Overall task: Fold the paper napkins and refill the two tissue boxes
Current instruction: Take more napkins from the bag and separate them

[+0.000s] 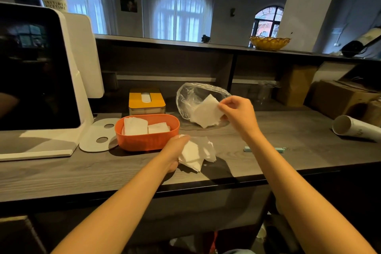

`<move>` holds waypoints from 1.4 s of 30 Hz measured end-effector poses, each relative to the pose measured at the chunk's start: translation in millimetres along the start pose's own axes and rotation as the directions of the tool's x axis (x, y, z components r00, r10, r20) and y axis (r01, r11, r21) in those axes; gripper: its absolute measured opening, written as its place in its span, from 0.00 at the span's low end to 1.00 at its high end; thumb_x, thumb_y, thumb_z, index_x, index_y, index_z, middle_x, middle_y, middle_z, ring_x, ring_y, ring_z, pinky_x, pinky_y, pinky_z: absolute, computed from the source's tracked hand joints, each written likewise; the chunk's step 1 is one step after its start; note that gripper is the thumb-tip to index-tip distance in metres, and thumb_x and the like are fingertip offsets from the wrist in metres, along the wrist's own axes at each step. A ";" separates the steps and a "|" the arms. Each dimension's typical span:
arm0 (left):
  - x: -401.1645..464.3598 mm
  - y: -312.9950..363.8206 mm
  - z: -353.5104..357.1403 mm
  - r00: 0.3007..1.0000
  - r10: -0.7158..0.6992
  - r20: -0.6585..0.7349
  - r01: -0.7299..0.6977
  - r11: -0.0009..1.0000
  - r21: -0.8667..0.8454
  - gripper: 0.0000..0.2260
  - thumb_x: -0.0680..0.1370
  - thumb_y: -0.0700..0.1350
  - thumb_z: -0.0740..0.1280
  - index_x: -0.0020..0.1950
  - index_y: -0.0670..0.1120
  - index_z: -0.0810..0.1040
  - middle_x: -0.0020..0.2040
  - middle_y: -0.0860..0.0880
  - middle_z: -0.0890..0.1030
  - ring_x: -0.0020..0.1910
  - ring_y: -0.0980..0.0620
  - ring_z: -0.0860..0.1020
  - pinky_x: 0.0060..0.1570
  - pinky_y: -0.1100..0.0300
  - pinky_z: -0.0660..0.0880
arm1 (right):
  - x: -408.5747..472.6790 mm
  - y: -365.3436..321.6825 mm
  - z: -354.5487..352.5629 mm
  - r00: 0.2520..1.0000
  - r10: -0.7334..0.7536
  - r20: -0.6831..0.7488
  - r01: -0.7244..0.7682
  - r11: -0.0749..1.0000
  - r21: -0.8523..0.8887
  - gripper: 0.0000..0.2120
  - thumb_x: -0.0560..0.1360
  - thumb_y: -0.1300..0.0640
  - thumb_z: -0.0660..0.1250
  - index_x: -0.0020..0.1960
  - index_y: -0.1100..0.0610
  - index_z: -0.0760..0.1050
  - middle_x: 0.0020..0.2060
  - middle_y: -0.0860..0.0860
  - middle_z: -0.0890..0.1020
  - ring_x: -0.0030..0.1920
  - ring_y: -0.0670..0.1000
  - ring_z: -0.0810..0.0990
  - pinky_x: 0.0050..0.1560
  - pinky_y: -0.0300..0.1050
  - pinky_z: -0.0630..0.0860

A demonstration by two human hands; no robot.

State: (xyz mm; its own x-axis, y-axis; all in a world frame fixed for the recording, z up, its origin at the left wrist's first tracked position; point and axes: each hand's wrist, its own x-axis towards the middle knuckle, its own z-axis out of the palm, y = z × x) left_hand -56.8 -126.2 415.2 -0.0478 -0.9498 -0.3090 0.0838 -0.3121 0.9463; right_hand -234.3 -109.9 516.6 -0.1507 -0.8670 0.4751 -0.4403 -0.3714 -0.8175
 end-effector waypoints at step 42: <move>-27.4 -6.3 0.3 0.956 0.200 0.216 -0.092 0.900 -0.425 0.13 0.85 0.47 0.60 0.66 0.47 0.78 0.57 0.44 0.85 0.57 0.46 0.83 0.54 0.48 0.81 | -49.5 72.0 32.4 0.834 0.409 0.370 -0.552 0.629 0.547 0.17 0.76 0.67 0.69 0.64 0.61 0.75 0.54 0.60 0.84 0.49 0.56 0.84 0.50 0.51 0.81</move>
State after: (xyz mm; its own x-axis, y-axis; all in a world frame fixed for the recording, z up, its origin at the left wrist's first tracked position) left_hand -56.3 -98.3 417.8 -0.2443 -0.9659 -0.0859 0.5030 -0.2019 0.8404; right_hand -229.8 -104.5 423.7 0.0218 -0.9980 -0.0587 0.2907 0.0625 -0.9548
